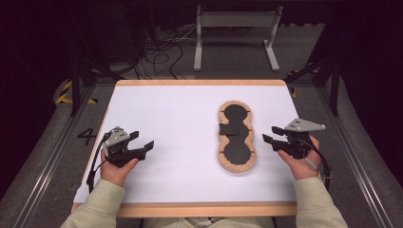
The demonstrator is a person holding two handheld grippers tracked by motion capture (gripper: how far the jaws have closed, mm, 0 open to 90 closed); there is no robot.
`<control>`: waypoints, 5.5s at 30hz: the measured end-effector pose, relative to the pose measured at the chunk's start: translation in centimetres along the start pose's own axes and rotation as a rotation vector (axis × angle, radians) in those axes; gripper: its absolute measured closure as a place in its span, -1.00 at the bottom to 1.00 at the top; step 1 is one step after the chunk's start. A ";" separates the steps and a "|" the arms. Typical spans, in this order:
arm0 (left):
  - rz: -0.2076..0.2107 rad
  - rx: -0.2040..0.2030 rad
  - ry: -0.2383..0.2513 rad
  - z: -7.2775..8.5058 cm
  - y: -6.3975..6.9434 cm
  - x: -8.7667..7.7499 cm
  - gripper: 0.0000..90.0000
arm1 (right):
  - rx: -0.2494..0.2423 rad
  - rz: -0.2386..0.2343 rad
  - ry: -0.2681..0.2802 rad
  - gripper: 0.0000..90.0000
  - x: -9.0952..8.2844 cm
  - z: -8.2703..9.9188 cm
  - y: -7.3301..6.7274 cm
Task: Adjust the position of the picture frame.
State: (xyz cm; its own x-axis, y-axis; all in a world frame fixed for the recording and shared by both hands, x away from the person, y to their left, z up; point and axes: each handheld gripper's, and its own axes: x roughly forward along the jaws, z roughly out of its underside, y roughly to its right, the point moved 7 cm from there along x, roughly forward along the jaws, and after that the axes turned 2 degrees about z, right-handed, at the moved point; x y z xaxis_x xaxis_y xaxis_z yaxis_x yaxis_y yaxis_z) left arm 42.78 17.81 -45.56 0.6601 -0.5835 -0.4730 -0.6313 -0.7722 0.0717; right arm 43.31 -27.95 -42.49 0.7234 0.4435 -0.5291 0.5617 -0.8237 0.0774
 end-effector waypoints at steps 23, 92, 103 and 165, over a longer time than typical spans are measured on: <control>-0.011 -0.004 0.005 -0.1 -0.2 -0.4 -0.41 | -0.029 -0.034 -0.003 0.28 0.3 -1.9 -0.5; -0.014 -0.008 -0.062 1.2 -0.4 0.4 -0.41 | 0.153 0.098 -0.392 1.00 12.7 -0.9 5.6; -0.050 -0.029 -0.060 2.3 -1.1 -1.2 -0.42 | 0.193 0.108 -0.386 1.00 14.4 -0.9 6.6; -0.025 -0.032 -0.071 2.4 -1.1 -0.7 -0.41 | -0.209 -0.385 -0.385 1.00 19.7 -7.4 -11.8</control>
State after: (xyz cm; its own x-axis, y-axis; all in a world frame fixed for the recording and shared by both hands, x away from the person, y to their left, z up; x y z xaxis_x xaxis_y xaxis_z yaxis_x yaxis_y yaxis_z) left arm 42.05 19.67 -47.38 0.6439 -0.5457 -0.5362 -0.6010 -0.7945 0.0870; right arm 53.93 -6.91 -47.61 0.2755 0.5045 -0.8183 0.8507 -0.5244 -0.0369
